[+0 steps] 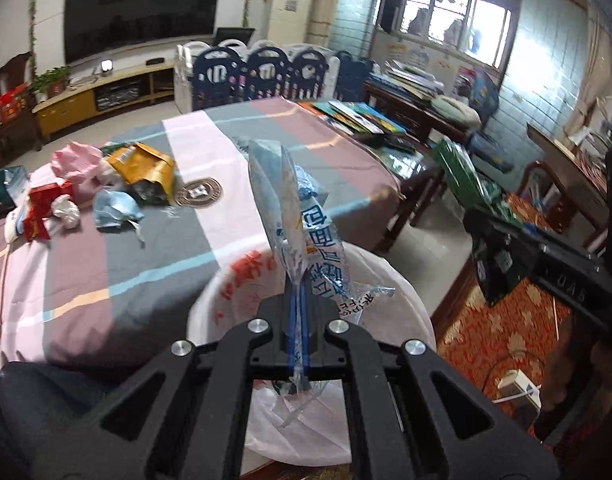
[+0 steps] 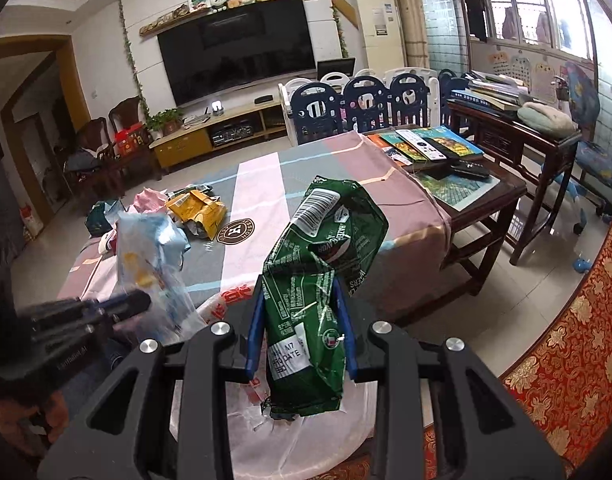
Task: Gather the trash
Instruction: 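Carry both bags over the wastebasket and open both grippers to drop them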
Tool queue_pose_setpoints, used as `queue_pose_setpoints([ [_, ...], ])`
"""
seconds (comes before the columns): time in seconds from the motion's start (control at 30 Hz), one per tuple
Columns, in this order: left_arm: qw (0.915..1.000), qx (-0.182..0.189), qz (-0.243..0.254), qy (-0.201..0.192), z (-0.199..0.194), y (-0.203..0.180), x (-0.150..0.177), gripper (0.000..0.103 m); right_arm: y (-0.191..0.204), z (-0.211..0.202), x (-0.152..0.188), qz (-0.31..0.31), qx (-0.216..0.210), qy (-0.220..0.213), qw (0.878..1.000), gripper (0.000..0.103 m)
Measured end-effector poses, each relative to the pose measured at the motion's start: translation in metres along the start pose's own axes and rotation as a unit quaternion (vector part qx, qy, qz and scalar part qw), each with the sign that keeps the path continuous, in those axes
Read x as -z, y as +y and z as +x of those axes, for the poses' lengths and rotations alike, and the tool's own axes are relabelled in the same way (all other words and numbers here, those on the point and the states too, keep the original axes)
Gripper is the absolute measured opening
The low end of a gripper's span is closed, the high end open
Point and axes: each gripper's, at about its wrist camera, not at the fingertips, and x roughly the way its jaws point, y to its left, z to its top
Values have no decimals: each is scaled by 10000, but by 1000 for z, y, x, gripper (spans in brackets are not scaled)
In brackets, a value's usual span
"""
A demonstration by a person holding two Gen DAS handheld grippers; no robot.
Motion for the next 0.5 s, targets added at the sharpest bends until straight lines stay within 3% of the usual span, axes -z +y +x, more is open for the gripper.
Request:
queue_pose_setpoints([
  [0.07, 9999, 11, 18, 109, 6, -3, 3, 4, -1, -1, 1, 9, -12, -1, 10000, 32],
  [0.13, 9996, 127, -17, 247, 12, 0, 6, 11, 0, -1, 2, -13, -26, 25, 10000, 32],
  [0.2, 9996, 115, -59, 262, 13, 3, 8, 37, 2, 1, 4, -36, -60, 74, 9999, 32],
  [0.27, 9998, 31, -70, 187, 12, 4, 9, 48, 5, 4, 5, -56, -83, 114, 9999, 32],
  [0.43, 9996, -242, -123, -6, 3, 8, 8, 63, 16, 11, 8, -181, -165, 237, 9994, 34],
  [0.5, 9993, -328, -154, -47, 1, 11, 7, 66, 20, 12, 9, -203, -169, 264, 9993, 40],
])
